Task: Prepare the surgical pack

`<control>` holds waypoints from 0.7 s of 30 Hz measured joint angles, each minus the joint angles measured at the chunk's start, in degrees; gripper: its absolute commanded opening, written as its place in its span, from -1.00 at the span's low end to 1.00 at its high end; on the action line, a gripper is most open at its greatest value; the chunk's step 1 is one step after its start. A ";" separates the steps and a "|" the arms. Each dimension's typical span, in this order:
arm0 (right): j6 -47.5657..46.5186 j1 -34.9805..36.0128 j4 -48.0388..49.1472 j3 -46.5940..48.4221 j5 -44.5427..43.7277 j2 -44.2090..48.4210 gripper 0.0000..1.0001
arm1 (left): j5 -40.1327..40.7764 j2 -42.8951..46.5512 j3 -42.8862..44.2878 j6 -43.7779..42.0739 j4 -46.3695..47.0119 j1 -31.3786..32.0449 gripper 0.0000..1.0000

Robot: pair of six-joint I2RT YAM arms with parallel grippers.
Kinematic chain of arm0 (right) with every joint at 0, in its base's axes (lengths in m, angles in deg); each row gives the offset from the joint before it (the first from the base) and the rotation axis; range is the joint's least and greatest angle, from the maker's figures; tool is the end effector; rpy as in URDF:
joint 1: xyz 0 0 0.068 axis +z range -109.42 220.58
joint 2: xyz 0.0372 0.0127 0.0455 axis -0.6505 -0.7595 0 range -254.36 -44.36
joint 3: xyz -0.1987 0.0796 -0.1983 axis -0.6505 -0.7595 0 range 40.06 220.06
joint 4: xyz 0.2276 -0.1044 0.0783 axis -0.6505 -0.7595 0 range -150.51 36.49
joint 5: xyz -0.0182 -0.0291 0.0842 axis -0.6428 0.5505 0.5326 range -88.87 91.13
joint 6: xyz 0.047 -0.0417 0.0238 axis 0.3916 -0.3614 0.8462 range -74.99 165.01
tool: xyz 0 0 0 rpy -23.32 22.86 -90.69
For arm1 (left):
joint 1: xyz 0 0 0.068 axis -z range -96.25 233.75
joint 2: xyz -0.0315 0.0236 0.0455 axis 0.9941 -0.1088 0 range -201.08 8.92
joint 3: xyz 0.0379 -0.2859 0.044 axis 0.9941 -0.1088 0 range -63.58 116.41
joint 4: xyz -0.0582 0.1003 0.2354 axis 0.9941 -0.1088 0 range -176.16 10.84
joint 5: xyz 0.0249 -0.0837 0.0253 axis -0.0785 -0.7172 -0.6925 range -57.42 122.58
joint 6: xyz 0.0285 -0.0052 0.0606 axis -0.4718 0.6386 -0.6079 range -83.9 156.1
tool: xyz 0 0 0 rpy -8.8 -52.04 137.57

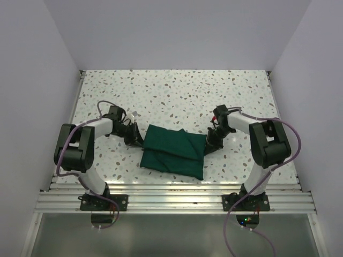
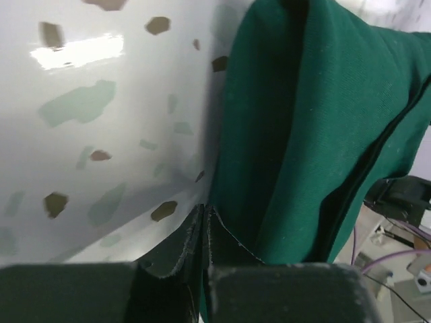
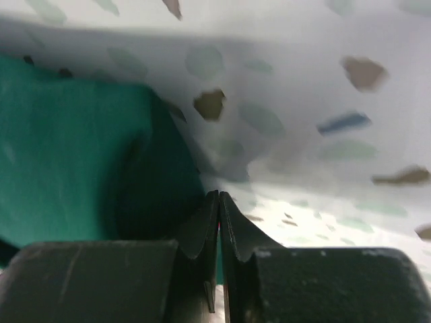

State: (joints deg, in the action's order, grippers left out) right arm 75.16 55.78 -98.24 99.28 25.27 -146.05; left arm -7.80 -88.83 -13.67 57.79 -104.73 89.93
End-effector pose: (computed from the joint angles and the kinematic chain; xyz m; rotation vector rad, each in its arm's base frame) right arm 0.2890 0.1011 0.1466 -0.3700 -2.9386 -0.6123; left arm 0.2953 -0.0669 0.1423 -0.2315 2.8241 -1.1094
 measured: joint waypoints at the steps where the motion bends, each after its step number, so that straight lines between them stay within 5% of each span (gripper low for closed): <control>1: 0.26 0.44 0.39 0.33 0.35 -1.25 -0.86 | -0.96 -0.63 0.00 0.20 0.63 0.39 -0.90; 7: 1.53 2.43 0.13 8.02 2.21 -8.11 -0.85 | -6.34 -5.49 0.48 2.43 3.74 1.44 -0.90; 15: 1.14 0.04 -3.96 33.05 -0.07 -23.08 -0.73 | -4.92 -11.69 9.57 7.72 5.42 -0.22 -0.79; 21: -1.18 -0.11 -10.62 54.53 -5.33 -32.41 0.10 | -1.18 -10.95 10.91 8.74 5.20 -2.99 -0.33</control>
State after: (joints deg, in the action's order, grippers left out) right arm 73.98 55.67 -108.86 153.81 19.94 -178.47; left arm -8.98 -99.78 -2.77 66.54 -99.52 86.93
